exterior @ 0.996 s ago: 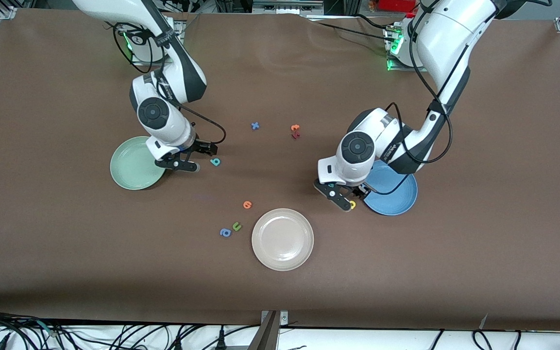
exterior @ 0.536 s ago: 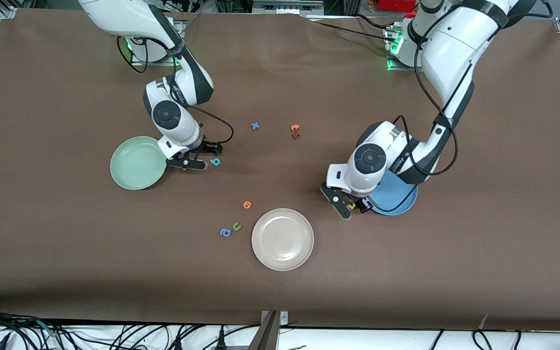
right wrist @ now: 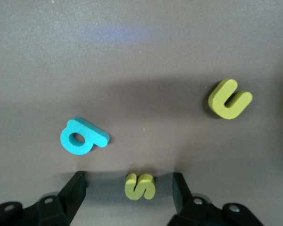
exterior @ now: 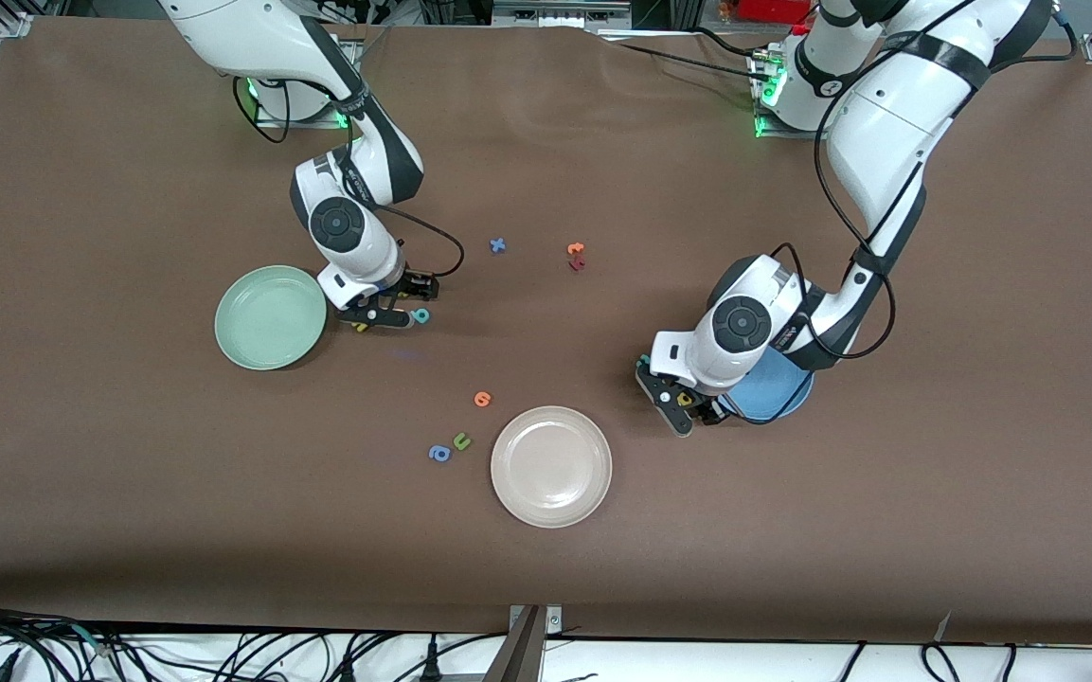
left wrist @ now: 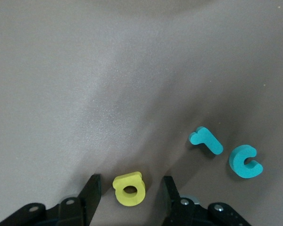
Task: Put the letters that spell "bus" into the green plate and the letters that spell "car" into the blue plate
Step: 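Drop s on the green plate while the left gripper drops d on the blue plate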
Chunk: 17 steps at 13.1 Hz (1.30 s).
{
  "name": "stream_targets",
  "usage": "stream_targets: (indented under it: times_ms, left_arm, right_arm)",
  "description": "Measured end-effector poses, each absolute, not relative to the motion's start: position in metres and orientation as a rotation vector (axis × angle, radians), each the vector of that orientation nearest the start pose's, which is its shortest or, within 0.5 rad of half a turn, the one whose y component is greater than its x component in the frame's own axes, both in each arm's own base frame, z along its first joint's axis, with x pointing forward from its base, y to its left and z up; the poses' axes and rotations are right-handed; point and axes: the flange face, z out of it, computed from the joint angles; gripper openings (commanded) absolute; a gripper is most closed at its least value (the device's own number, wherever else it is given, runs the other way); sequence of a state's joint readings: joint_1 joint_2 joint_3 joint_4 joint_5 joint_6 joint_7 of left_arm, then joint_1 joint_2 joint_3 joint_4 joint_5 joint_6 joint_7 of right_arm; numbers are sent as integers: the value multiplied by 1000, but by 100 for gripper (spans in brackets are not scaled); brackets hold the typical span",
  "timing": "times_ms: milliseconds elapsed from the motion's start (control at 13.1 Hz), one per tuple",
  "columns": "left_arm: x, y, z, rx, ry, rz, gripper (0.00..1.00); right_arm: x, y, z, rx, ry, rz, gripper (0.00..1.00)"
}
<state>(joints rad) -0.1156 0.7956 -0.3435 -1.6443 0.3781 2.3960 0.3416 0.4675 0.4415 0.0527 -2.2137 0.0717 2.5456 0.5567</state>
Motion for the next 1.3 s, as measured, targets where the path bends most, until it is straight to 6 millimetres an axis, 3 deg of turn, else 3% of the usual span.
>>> stream_targets:
  times_ms: [230, 383, 460, 613, 766, 843, 920, 996, 1149, 1303]
  left_arm:
    - [626, -279, 174, -2738, 1514, -41, 17]
    - [628, -277, 175, -2730, 1525, -43, 17]
    - [629, -274, 179, -2728, 1522, -41, 17]
    - [635, -267, 201, -2714, 1497, -1, 17]
    - [640, -256, 236, -2697, 1464, 27, 19]
    - [642, -248, 249, -2695, 1456, 34, 39]
    - [646, -234, 255, -2695, 1464, 47, 90]
    - [649, -217, 254, -2706, 1479, 67, 100]
    - [649, -192, 244, -2726, 1490, 108, 100]
    - [646, -197, 243, -2763, 1484, 110, 100]
  right_arm:
    - [467, 270, 174, -3132, 157, 187, 32]
    - [467, 269, 174, -3133, 158, 187, 27]
    - [467, 270, 175, -3132, 159, 186, 20]
    - [467, 269, 175, -3132, 159, 186, 9]
    - [466, 269, 175, -3133, 180, 191, 9]
    - [466, 269, 176, -3137, 202, 204, 9]
    - [467, 266, 180, -3144, 216, 223, 9]
    - [473, 259, 191, -3154, 238, 248, 9]
    - [494, 230, 228, -3178, 271, 310, 9]
    - [516, 177, 250, -3186, 248, 311, 9]
